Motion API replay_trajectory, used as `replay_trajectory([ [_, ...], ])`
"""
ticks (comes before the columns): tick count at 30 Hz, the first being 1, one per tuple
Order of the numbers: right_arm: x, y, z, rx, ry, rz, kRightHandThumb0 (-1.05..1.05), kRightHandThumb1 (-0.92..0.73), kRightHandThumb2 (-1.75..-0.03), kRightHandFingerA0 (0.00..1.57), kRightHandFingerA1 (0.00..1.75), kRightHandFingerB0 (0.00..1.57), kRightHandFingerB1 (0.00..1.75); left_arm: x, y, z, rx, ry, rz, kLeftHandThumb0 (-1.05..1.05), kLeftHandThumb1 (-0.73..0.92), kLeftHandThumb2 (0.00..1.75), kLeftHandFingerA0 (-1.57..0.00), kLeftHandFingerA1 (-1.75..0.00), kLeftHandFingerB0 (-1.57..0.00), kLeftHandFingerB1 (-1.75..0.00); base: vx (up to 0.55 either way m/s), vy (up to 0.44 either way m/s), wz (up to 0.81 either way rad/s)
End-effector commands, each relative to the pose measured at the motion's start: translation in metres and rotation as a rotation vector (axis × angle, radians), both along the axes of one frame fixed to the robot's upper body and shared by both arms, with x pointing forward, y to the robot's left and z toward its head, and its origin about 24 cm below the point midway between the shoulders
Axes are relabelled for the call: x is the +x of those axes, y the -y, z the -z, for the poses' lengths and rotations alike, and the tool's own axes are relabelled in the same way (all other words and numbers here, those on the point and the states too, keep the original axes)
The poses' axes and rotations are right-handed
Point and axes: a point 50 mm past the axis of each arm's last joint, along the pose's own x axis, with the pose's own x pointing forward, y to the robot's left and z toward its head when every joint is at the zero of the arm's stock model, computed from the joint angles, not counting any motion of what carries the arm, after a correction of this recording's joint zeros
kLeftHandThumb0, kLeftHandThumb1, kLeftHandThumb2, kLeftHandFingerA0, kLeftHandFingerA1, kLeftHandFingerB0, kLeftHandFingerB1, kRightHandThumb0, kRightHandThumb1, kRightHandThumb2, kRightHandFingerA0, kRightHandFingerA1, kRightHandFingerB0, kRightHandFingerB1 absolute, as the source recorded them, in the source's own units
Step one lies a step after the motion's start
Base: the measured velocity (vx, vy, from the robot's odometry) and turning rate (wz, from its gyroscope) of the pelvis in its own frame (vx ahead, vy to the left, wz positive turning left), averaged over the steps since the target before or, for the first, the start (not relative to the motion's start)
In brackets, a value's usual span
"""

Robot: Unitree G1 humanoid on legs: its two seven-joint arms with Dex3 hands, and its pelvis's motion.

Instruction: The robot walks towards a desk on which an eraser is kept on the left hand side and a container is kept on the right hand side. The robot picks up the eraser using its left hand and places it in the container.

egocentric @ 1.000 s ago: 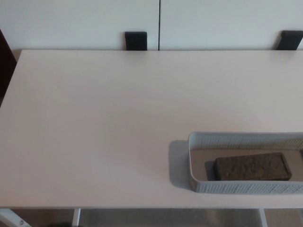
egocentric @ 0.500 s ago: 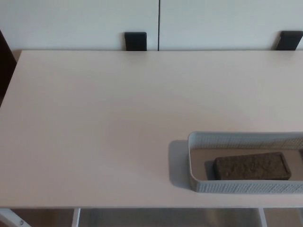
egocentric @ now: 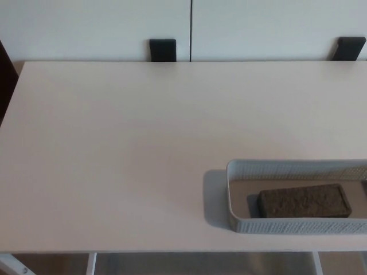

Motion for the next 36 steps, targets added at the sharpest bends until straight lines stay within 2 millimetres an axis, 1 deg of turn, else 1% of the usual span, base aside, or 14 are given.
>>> replay_trajectory([
  [1,-0.0057,0.011,-0.0003,-0.041,0.035,0.009,-0.42,-0.54,-0.56,0.66,0.44,0.55,0.42,0.0054,-0.0155,0.0038,0.346,0.295,0.093,-0.49,0.63,0.59,-0.42,-0.4,-0.35,-0.34,0.0,0.0,0.0],
  [7,-0.01,0.0119,-0.0008,-0.062,0.037,-0.005,-0.41,-0.53,-0.57,0.66,0.43,0.55,0.42,0.001,-0.0134,0.0068,0.371,0.295,0.14,-0.48,0.63,0.59,-0.41,-0.39,-0.36,-0.33,0.0,0.0,0.0],
  [13,-0.0121,0.0124,-0.0019,-0.054,0.033,-0.004,-0.4,-0.54,-0.57,0.66,0.43,0.54,0.41,-0.0007,-0.012,0.0085,0.39,0.307,0.175,-0.48,0.63,0.59,-0.44,-0.39,-0.37,-0.33,0.0,0.0,0.0],
  [20,-0.0103,0.0118,-0.0024,-0.069,0.049,-0.016,-0.4,-0.55,-0.57,0.66,0.43,0.55,0.41,0.0005,-0.0117,0.009,0.397,0.311,0.211,-0.48,0.64,0.59,-0.43,-0.39,-0.37,-0.33,0.0,0.0,0.0],
  [30,-0.0075,0.0118,-0.0018,-0.063,0.047,0.001,-0.41,-0.54,-0.57,0.67,0.43,0.55,0.41,0.0004,-0.0114,0.0119,0.403,0.322,0.232,-0.49,0.64,0.58,-0.46,-0.38,-0.38,-0.33,0.0,0.0,0.0],
  [33,-0.007,0.0118,-0.0016,-0.066,0.043,0.002,-0.41,-0.54,-0.57,0.66,0.43,0.55,0.41,-0.0007,-0.0114,0.0123,0.397,0.327,0.23,-0.49,0.64,0.59,-0.48,-0.4,-0.39,-0.34,0.0,0.0,0.0],
  [34,-0.0065,0.0118,-0.001,-0.063,0.046,0.001,-0.41,-0.53,-0.57,0.66,0.44,0.55,0.42,-0.0006,-0.012,0.0125,0.399,0.329,0.231,-0.5,0.61,0.59,-0.49,-0.4,-0.39,-0.34,0.0,0.0,0.0],
  [36,-0.0059,0.0121,-0.0004,-0.067,0.047,-0.003,-0.42,-0.54,-0.57,0.66,0.43,0.55,0.41,-0.0003,-0.0122,0.013,0.401,0.329,0.235,-0.49,0.64,0.59,-0.52,-0.4,-0.39,-0.34,0.0,0.0,0.0],
])
